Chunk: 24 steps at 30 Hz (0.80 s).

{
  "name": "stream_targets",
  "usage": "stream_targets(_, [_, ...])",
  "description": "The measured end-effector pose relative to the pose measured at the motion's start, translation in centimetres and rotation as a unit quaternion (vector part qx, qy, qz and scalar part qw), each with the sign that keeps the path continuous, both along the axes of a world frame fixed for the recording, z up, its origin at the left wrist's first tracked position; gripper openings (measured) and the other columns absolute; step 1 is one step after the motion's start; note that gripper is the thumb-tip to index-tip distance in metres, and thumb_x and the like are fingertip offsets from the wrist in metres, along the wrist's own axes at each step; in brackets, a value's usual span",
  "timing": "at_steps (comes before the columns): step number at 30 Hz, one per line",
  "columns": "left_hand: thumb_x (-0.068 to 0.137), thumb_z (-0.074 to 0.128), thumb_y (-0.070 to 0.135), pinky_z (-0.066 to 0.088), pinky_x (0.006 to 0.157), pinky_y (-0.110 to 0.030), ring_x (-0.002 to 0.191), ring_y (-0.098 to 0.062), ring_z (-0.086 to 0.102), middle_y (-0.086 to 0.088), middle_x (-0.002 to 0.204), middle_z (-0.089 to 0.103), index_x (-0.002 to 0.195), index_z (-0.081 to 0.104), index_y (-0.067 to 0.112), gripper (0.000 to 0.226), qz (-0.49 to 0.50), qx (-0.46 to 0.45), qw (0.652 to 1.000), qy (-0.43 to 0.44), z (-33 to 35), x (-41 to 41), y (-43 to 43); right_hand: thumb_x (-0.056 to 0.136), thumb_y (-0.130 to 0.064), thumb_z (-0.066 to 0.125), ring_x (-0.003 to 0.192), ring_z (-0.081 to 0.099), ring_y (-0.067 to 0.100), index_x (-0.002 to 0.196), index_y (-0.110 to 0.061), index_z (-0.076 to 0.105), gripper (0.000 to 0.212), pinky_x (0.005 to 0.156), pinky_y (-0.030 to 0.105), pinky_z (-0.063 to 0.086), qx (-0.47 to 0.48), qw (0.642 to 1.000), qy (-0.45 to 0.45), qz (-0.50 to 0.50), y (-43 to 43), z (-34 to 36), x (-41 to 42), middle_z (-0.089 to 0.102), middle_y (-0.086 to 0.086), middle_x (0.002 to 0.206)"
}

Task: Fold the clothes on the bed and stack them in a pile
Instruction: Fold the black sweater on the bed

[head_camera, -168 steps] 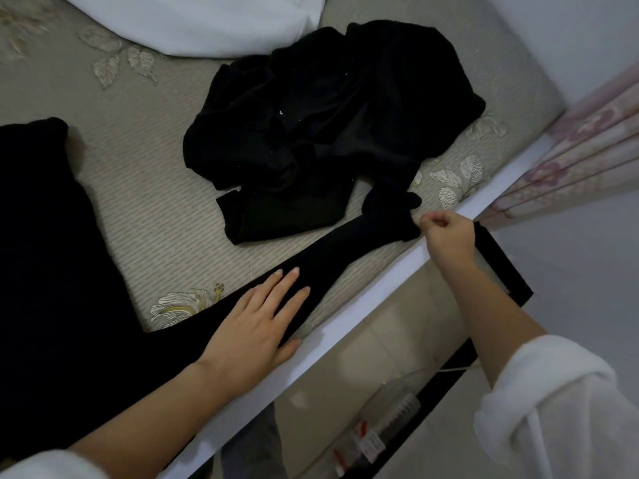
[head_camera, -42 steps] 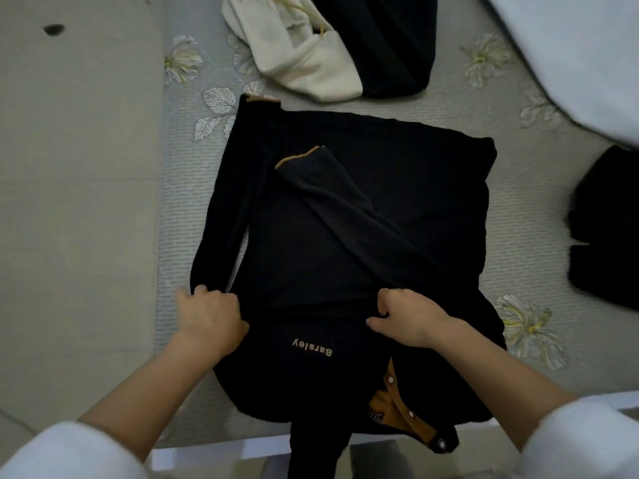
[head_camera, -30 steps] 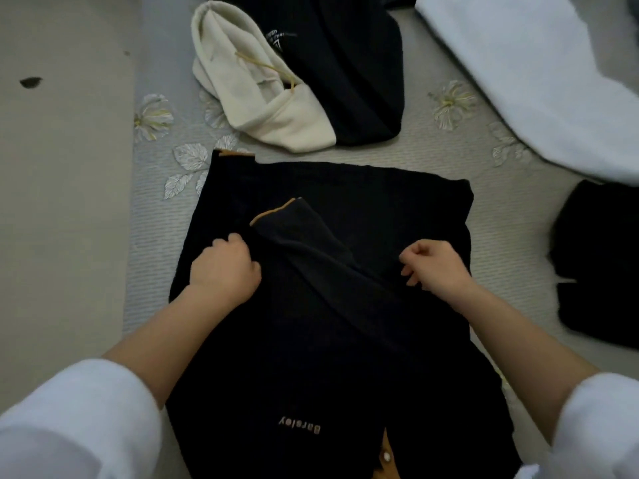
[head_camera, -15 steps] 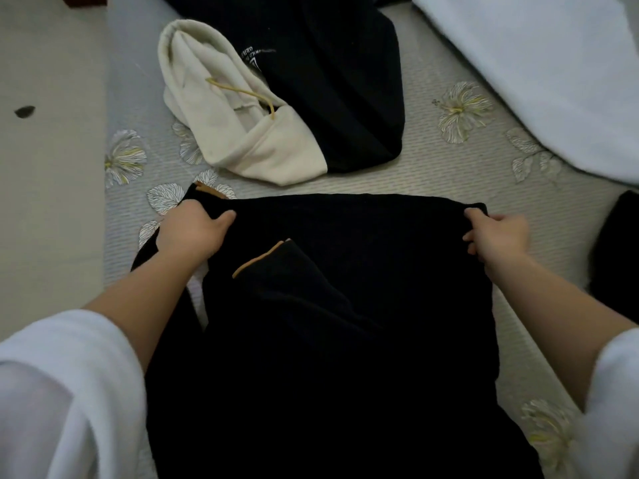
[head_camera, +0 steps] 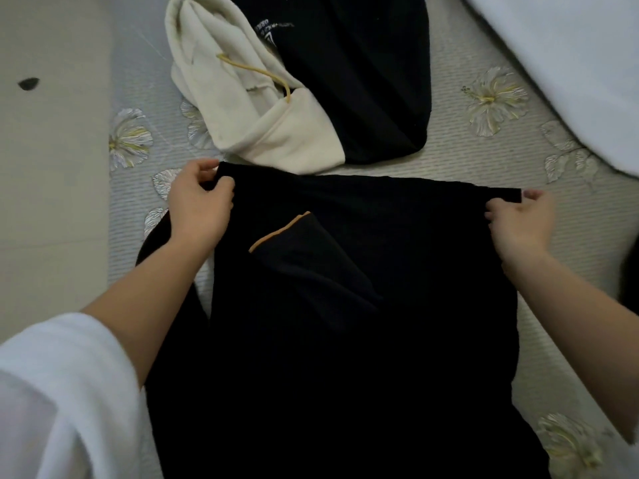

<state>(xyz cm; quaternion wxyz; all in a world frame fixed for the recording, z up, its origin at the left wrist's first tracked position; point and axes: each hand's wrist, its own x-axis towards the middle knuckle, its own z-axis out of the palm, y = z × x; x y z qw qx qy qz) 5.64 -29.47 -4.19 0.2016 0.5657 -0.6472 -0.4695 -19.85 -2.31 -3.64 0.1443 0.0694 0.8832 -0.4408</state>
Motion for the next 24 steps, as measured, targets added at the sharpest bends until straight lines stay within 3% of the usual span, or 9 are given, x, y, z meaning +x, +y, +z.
stream_targets(3, [0.082,0.056,0.018,0.045,0.087,-0.029,0.087,-0.009,0.058,-0.004,0.112,0.059,0.105,0.06,0.026,0.025,0.004,-0.119,0.991,-0.055,1.1,3.3,0.0,0.086,-0.014,0.06,0.104,0.055,0.015,0.134,-0.008,0.037,0.053,0.09,0.027,0.044,0.034,0.988,0.058,0.14,-1.3,1.0,5.4,0.054,0.004,0.115])
stream_targets(5, [0.083,0.056,0.018,0.03,0.098,-0.028,0.112,-0.023,0.049,-0.011,0.121,0.053,0.114,0.06,0.019,0.031,0.019,-0.179,0.972,-0.154,1.0,6.4,-0.6,0.087,-0.016,0.063,0.119,0.051,0.017,0.136,-0.007,0.04,0.055,0.103,0.032,0.039,0.033,0.952,0.101,0.289,-2.7,1.7,10.6,0.053,0.006,0.127])
stream_targets(8, [0.086,0.057,0.029,0.031,0.105,-0.038,0.124,-0.031,0.041,-0.012,0.128,0.052,0.122,0.056,0.018,0.037,0.103,-0.075,0.968,-0.218,0.8,11.0,-1.6,0.086,-0.022,0.062,0.134,0.041,0.025,0.139,-0.005,0.044,0.059,0.113,0.036,0.029,0.042,0.845,0.168,0.506,-4.6,1.2,18.1,0.047,0.012,0.142])
stream_targets(11, [0.087,0.061,0.037,0.042,0.101,-0.043,0.111,-0.03,0.057,-0.011,0.113,0.064,0.117,0.061,0.014,0.038,0.034,-0.022,0.981,-0.19,0.2,13.9,-1.5,0.094,-0.04,0.047,0.148,0.003,0.016,0.151,-0.021,0.025,0.064,0.12,0.035,-0.001,0.107,0.752,0.166,0.629,-5.5,-0.5,22.9,0.018,0.002,0.16])
stream_targets(13, [0.086,0.065,0.038,0.047,0.092,-0.033,0.1,-0.025,0.061,-0.006,0.101,0.066,0.111,0.064,0.014,0.034,-0.03,-0.022,0.984,-0.174,0.0,14.6,-0.6,0.097,-0.049,0.029,0.144,-0.021,0.013,0.153,-0.03,0.004,0.065,0.115,0.033,-0.019,0.189,0.712,0.174,0.653,-5.3,-2.1,24.2,-0.006,-0.002,0.161])
stream_targets(15, [0.084,0.069,0.03,0.043,0.073,-0.023,0.083,-0.017,0.061,0.001,0.088,0.065,0.096,0.064,0.016,0.018,-0.052,-0.011,0.984,-0.167,-0.4,14.5,0.5,0.095,-0.053,0.019,0.142,-0.028,0.012,0.151,-0.033,-0.008,0.065,0.112,0.032,-0.025,0.24,0.691,0.185,0.656,-5.1,-3.0,24.6,-0.019,-0.004,0.158])
stream_targets(17, [0.083,0.068,0.023,0.038,0.067,-0.023,0.075,-0.015,0.057,0.001,0.082,0.064,0.083,0.06,0.018,0.01,-0.034,-0.03,0.982,-0.181,-0.5,14.4,1.4,0.094,-0.055,0.013,0.14,-0.031,0.012,0.148,-0.034,-0.014,0.064,0.11,0.03,-0.028,0.264,0.676,0.176,0.665,-5.2,-3.2,24.5,-0.025,-0.005,0.154])
stream_targets(21, [0.088,0.061,0.014,0.046,0.068,-0.028,0.074,-0.016,0.057,0.0,0.079,0.06,0.08,0.052,0.02,0.013,0.156,0.079,0.984,0.025,0.7,15.0,1.8,0.092,-0.058,0.008,0.136,-0.037,0.011,0.144,-0.036,-0.023,0.064,0.106,0.028,-0.032,0.299,0.653,0.154,0.679,-5.6,-3.0,24.2,-0.032,-0.006,0.152])
stream_targets(24, [0.093,0.054,0.011,0.052,0.081,-0.035,0.087,-0.024,0.061,-0.013,0.094,0.063,0.097,0.058,0.009,0.006,0.311,0.152,0.917,0.197,2.0,17.9,1.0,0.092,-0.057,0.01,0.135,-0.036,0.01,0.146,-0.035,-0.021,0.066,0.11,0.034,-0.024,0.31,0.653,0.131,0.679,-6.0,-2.8,24.3,-0.026,-0.002,0.157])
